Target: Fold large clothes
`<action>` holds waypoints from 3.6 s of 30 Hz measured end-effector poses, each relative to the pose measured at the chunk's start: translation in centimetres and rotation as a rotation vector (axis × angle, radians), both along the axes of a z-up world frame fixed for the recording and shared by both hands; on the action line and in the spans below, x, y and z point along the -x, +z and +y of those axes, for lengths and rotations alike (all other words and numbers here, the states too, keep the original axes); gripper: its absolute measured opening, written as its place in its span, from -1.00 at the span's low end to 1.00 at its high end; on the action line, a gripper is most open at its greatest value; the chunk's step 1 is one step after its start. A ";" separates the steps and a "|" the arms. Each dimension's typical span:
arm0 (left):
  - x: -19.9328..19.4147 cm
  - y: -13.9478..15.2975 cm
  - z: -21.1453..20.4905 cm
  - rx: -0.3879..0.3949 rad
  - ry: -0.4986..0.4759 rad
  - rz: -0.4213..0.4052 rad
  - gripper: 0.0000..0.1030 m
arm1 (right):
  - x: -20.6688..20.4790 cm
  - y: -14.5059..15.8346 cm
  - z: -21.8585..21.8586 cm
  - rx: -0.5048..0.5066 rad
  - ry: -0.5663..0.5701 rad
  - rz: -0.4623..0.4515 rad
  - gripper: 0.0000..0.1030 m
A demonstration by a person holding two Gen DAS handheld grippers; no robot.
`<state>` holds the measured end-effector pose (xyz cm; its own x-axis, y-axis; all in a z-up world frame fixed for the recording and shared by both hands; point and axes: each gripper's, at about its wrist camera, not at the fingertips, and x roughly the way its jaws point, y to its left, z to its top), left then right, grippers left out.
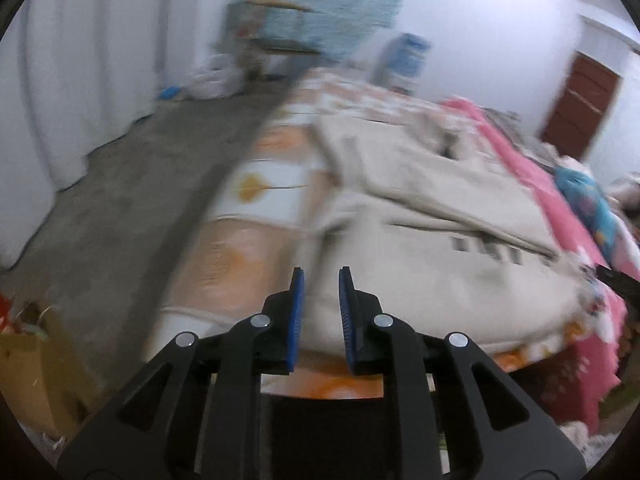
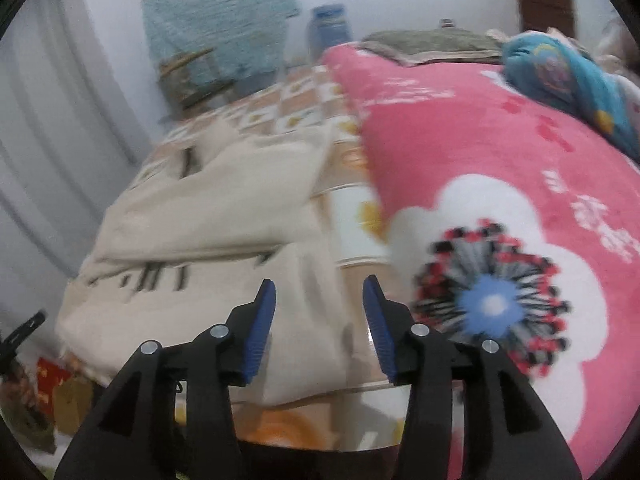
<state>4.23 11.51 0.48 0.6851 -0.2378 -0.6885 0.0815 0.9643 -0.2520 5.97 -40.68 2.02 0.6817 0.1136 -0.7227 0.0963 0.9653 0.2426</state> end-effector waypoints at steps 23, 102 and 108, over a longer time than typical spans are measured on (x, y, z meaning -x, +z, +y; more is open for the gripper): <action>-4.5 -3.6 -15.6 -0.031 -0.302 0.216 -0.17 | -1.6 -6.0 10.9 0.249 0.169 0.020 0.51; -5.2 -0.8 -16.6 -0.187 -0.295 -0.212 -0.92 | -5.1 -0.5 10.6 0.311 0.098 -0.034 -0.94; -7.4 -4.5 -17.8 -0.258 -0.304 -0.106 -0.92 | -6.8 -3.7 10.1 0.313 0.091 0.055 -0.94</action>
<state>11.61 -6.26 -4.06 0.6807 -0.2691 -0.6814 0.3846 0.9229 0.0198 12.73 -30.62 -1.71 0.6379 -0.0611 -0.7677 0.0107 0.9975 -0.0705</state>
